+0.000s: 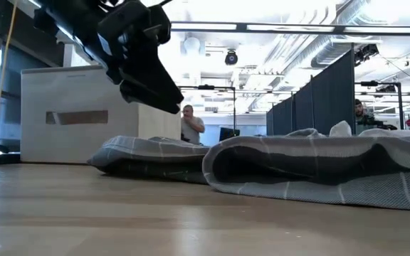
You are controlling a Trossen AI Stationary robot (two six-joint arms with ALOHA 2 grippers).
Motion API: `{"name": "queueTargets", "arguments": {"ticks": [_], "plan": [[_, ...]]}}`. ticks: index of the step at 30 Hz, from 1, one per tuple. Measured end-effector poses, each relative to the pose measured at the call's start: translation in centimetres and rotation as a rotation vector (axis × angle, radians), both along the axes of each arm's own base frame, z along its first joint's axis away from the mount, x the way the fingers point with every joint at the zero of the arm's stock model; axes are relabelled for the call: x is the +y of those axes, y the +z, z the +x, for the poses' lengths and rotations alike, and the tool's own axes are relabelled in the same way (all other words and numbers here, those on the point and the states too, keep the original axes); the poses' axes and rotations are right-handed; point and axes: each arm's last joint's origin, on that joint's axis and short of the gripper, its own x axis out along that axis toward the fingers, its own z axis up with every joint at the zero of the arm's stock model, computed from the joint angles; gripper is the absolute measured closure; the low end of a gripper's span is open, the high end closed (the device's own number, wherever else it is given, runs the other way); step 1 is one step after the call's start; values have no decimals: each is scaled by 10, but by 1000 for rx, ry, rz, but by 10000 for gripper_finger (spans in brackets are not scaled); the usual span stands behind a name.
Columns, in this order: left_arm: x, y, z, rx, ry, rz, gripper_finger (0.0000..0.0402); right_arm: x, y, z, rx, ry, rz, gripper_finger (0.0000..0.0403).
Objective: Fold towel
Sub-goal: Fold the gray towel
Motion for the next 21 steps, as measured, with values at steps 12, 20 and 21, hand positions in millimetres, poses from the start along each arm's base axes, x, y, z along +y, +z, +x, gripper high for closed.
{"name": "queueTargets", "arguments": {"ticks": [12,20,21], "plan": [[4,0,1,-5,52,-51,216,72,-60,38,-103,301,-55,222],[1,0,0,3,32,-80,216,97,-88,60,-45,468,-286,222],[1,0,0,6,27,-84,216,102,-89,63,-66,488,-269,222]]}}
